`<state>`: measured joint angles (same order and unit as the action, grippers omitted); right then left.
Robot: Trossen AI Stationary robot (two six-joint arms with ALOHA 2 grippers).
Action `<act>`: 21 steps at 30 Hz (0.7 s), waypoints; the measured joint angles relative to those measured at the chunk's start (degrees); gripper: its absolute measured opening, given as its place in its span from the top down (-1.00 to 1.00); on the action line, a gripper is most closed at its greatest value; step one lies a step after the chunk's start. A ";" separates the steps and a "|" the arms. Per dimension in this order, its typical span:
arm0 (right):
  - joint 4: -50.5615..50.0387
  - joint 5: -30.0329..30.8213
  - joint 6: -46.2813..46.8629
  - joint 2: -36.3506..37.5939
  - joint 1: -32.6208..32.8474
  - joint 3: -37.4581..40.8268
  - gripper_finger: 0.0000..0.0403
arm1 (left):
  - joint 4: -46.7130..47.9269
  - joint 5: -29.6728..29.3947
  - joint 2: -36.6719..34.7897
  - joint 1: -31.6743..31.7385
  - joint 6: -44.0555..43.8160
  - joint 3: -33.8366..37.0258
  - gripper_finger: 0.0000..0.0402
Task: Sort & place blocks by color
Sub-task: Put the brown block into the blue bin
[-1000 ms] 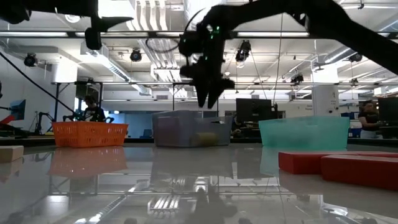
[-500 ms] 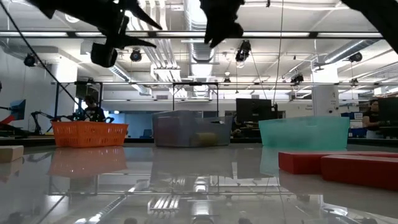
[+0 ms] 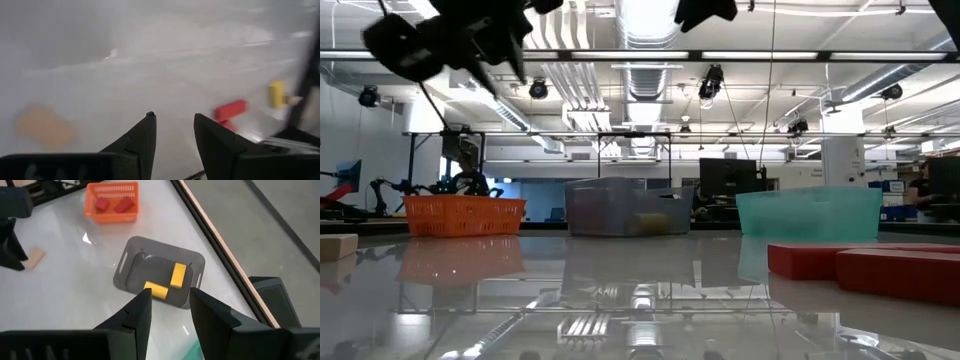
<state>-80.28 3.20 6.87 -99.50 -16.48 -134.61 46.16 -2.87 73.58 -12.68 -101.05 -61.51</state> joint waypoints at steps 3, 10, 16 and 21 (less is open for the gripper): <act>-1.05 -0.02 -0.49 0.87 0.79 0.02 0.40 | 1.36 2.82 2.67 -3.14 -5.26 -0.33 0.42; -2.95 -0.11 -0.95 1.59 2.64 0.02 0.43 | 4.49 6.25 8.55 -10.36 -18.36 0.04 0.42; -3.93 -0.12 -2.39 1.59 4.27 0.04 0.43 | 8.97 6.43 11.50 -11.82 -23.13 0.04 0.42; -4.06 -0.15 -3.12 1.59 4.89 0.04 0.44 | 8.93 6.40 13.93 -11.83 -23.11 0.10 0.42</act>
<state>-84.34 3.05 3.75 -97.91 -11.59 -134.56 55.09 3.53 87.50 -24.51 -124.16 -61.41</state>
